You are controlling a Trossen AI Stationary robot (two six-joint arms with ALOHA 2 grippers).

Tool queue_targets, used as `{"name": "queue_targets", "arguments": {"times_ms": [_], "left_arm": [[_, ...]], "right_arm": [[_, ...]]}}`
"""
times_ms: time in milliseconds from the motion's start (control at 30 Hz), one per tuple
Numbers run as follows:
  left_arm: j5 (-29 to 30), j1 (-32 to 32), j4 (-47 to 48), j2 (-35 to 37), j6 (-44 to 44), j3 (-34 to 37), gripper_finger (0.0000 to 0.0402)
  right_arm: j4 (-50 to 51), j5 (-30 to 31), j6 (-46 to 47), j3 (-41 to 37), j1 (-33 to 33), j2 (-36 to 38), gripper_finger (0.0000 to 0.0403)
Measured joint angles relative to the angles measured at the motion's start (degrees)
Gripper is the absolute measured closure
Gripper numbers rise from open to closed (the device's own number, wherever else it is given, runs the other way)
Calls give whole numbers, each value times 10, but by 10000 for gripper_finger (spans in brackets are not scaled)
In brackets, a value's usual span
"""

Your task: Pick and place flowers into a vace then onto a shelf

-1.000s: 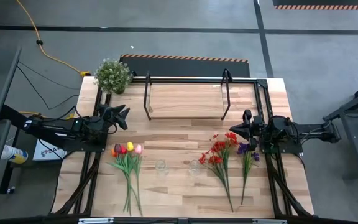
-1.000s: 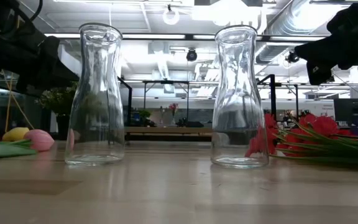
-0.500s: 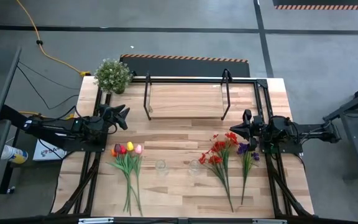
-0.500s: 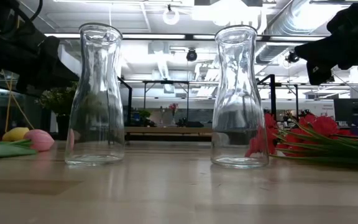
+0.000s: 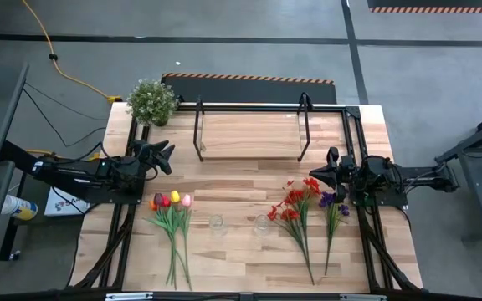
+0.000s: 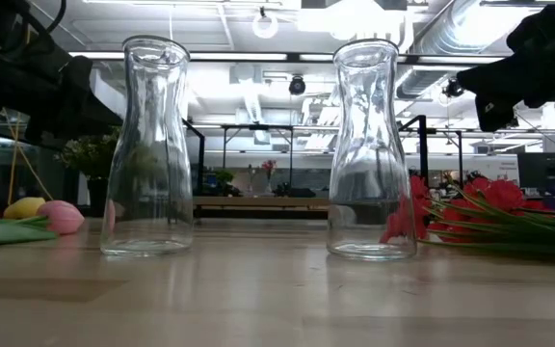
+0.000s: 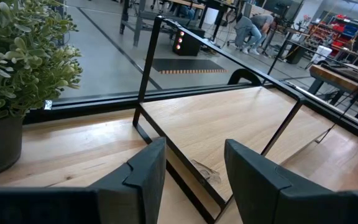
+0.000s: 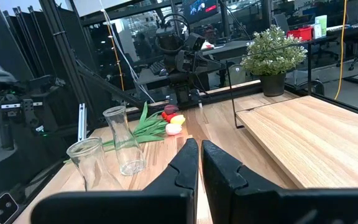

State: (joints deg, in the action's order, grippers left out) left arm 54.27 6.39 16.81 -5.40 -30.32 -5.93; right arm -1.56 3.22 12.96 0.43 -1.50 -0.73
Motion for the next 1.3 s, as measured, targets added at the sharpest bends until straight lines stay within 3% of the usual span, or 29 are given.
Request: {"name": "queue_targets", "arguments": {"times_ms": [767, 867, 1167, 1300], "left_arm": [[0, 0, 0, 0, 0, 0, 204], [0, 0, 0, 0, 0, 0, 204], [0, 0, 0, 0, 0, 0, 204], [0, 0, 0, 0, 0, 0, 204]], "right_arm": [[-9, 2, 0, 0, 0, 0, 391], [-66, 3, 13, 0, 0, 0, 391], [-358, 5, 191, 0, 0, 0, 391], [-420, -3, 177, 2, 0, 0, 391]]}}
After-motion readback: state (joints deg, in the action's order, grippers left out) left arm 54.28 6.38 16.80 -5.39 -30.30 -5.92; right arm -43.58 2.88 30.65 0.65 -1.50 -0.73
